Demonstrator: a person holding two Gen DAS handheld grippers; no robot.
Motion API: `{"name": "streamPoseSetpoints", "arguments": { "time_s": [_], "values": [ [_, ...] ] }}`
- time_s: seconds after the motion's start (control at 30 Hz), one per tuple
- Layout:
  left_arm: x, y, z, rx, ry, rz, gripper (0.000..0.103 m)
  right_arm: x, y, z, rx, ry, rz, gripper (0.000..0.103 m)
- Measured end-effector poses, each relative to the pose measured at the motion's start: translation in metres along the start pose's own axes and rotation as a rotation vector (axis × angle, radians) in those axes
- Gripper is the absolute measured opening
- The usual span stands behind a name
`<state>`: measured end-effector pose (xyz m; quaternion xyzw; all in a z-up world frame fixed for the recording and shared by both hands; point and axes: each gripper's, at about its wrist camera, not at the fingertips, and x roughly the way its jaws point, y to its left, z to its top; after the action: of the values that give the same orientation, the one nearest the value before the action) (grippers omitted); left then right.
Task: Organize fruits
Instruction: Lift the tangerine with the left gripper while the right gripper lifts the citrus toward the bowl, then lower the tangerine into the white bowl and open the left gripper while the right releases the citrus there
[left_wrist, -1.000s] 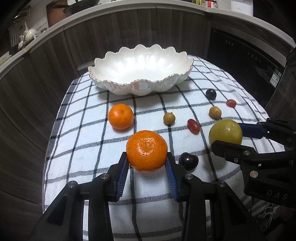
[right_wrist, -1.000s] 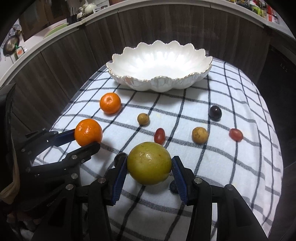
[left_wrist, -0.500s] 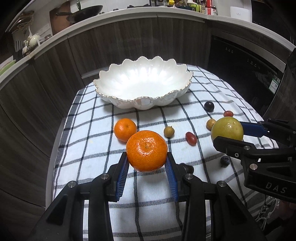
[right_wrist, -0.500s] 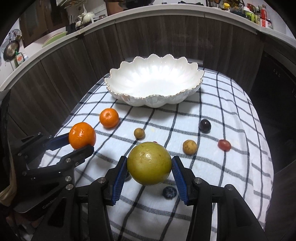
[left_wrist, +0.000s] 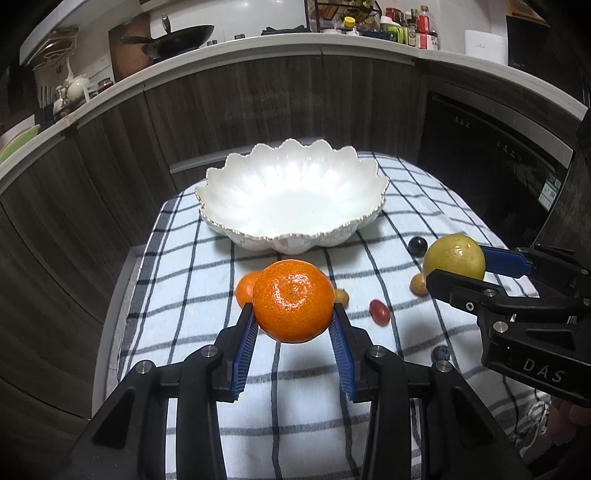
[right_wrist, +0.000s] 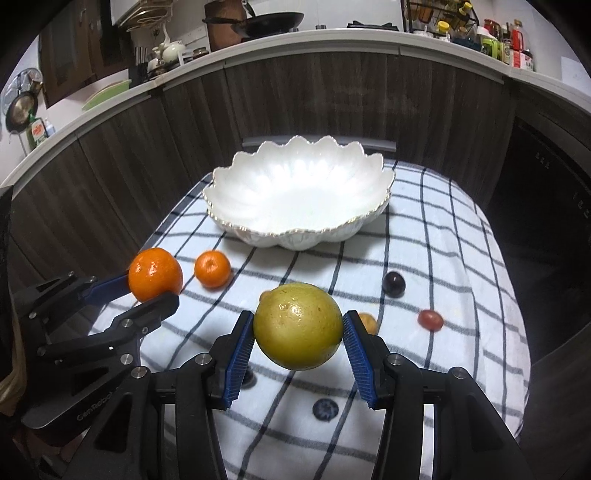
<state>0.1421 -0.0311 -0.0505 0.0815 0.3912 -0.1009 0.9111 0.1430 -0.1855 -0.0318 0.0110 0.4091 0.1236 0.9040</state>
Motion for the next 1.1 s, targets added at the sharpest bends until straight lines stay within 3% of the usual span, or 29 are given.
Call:
{"name": "streamPoseSetpoints", "arguments": {
  "time_s": [1.1],
  "values": [
    [0.021, 0.025, 0.069, -0.070, -0.084, 0.067, 0.039, 0.017, -0.022, 0.080, 0.029, -0.153, -0.072, 0.050]
  ]
}}
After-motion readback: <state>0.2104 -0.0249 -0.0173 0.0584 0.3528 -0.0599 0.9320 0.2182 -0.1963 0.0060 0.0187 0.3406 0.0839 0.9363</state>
